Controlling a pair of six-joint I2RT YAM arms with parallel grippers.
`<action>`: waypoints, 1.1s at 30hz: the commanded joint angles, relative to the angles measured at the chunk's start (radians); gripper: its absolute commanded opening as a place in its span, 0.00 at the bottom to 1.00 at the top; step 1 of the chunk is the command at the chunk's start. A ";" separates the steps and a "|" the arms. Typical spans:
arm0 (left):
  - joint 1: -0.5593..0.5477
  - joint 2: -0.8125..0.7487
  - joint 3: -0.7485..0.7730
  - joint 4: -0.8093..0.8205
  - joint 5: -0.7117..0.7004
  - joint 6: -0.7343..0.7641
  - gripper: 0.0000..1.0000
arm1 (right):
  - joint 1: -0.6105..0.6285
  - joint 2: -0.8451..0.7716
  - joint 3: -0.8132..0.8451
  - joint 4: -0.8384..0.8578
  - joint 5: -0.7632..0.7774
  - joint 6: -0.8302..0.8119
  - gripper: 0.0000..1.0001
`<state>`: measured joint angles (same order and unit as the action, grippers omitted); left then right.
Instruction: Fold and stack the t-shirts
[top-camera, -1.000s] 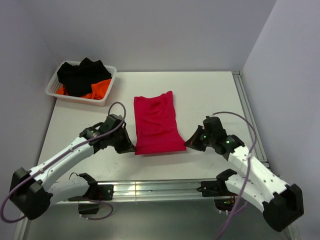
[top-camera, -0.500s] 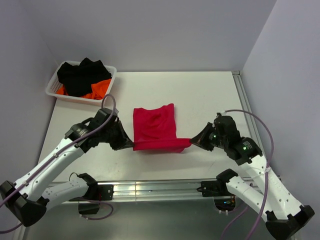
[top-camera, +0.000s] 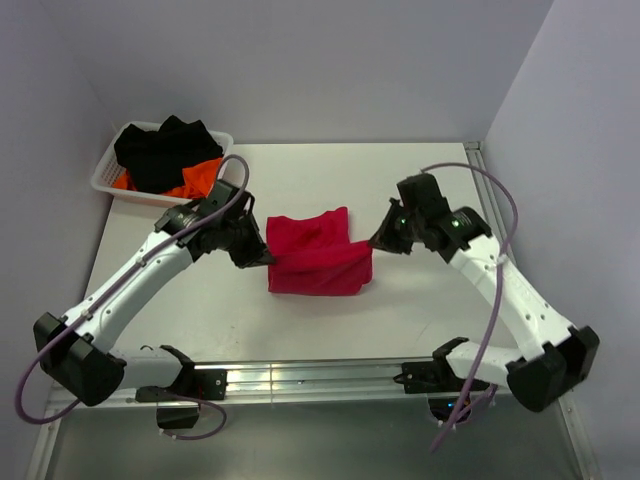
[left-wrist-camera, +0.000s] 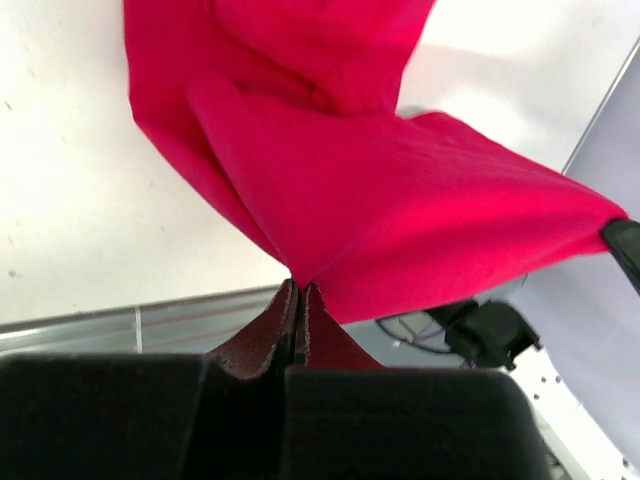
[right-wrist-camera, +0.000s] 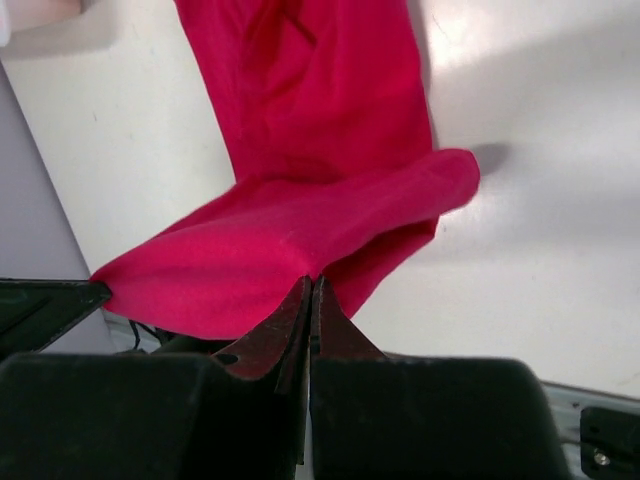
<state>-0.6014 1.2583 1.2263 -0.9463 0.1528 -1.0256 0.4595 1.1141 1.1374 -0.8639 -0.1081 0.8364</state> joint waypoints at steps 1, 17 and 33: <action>0.054 0.045 0.094 -0.002 0.004 0.045 0.00 | -0.005 0.119 0.152 0.002 0.024 -0.091 0.00; 0.394 0.735 0.575 0.037 0.117 0.242 0.79 | -0.096 0.964 0.976 -0.119 -0.024 -0.204 1.00; 0.485 0.601 0.468 0.081 0.151 0.254 0.74 | -0.166 0.747 0.673 0.046 -0.107 -0.161 0.99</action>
<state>-0.1017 1.9438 1.8454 -0.8867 0.2798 -0.8062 0.2836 1.9991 1.9278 -0.8921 -0.2070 0.6758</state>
